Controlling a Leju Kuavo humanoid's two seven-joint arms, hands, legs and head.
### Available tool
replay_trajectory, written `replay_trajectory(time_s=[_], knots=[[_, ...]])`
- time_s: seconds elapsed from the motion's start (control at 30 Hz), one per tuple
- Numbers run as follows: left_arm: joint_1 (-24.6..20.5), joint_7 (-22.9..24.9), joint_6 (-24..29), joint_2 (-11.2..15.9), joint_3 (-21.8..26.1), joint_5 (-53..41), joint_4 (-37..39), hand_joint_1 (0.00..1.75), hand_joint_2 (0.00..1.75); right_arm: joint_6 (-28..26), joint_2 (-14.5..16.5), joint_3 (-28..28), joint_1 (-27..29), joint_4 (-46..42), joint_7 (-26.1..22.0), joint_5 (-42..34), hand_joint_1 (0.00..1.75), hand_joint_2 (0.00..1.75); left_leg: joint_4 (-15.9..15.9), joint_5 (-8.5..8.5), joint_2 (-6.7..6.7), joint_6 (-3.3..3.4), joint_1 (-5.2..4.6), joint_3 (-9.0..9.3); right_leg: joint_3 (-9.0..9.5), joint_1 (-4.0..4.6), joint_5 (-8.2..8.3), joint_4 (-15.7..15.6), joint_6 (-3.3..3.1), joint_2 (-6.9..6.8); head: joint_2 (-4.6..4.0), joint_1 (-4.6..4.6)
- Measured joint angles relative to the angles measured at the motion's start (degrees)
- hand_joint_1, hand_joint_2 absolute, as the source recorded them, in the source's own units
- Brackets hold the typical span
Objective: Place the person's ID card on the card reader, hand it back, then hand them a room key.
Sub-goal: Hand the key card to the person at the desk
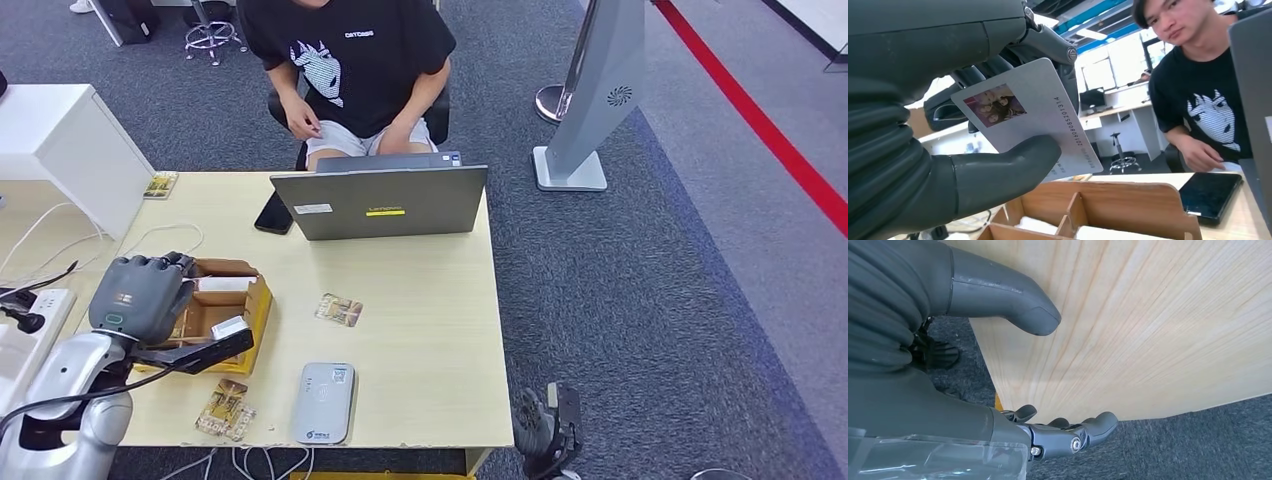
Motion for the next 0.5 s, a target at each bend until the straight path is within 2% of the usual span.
replay_trajectory(time_s=[0.5], knots=[[-0.66, 0.52, -0.03, 0.28, 1.27, -1.32, -0.03, 1.75, 1.75, 0.01, 0.0, 0.5, 0.0, 0.03, 0.11, -0.14, 0.0, 1.75, -0.01, 0.01, 0.02, -0.02, 0.01, -0.03, -0.07, 0.04, 0.02, 0.02, -0.04, 0.03, 0.0, -0.01]])
